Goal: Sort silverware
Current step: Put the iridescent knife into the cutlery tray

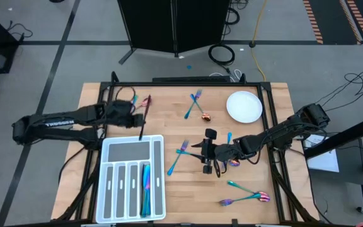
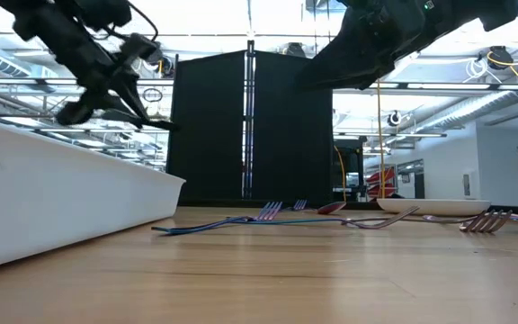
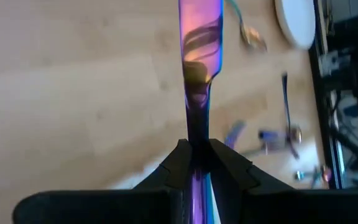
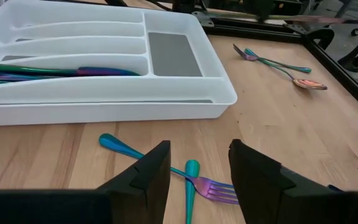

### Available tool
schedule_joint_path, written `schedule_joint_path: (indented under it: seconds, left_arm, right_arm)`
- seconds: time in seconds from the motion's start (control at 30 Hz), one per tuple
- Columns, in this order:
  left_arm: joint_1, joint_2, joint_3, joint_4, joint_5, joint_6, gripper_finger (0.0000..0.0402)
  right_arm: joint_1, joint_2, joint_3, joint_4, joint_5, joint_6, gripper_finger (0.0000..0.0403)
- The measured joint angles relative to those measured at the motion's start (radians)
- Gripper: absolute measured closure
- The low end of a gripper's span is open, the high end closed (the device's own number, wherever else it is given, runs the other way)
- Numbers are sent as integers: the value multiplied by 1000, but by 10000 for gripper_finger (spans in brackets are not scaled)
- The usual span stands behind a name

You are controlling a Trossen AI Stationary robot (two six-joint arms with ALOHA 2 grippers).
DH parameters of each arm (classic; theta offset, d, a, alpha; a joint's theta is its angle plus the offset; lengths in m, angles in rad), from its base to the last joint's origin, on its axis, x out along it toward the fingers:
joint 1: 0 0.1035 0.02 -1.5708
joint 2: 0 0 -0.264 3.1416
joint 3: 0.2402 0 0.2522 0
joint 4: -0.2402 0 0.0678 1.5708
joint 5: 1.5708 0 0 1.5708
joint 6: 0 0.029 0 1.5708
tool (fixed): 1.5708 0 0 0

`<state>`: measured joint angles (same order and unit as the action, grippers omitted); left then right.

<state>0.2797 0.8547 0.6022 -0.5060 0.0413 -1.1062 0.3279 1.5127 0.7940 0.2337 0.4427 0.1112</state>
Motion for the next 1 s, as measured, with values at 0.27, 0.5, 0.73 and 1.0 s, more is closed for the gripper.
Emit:
schedule_joint_path:
  seconds: [0.27, 0.5, 0.73, 1.0]
  left_arm:
    - [-351, 12, 0, 2, -166, -247, 352]
    - [-666, 92, 0, 68, -397, -480, 352]
    - [-893, 277, 0, 236, -547, -648, 352]
    - [-1052, 478, 1, 455, -631, -771, 352]
  right_arm:
    - [0, 0, 0, 0, 0, 0, 255]
    - [0, 0, 0, 0, 0, 12, 255]
    - [0, 0, 0, 1, 0, 33, 255]
    - [0, 0, 0, 3, 0, 63, 255]
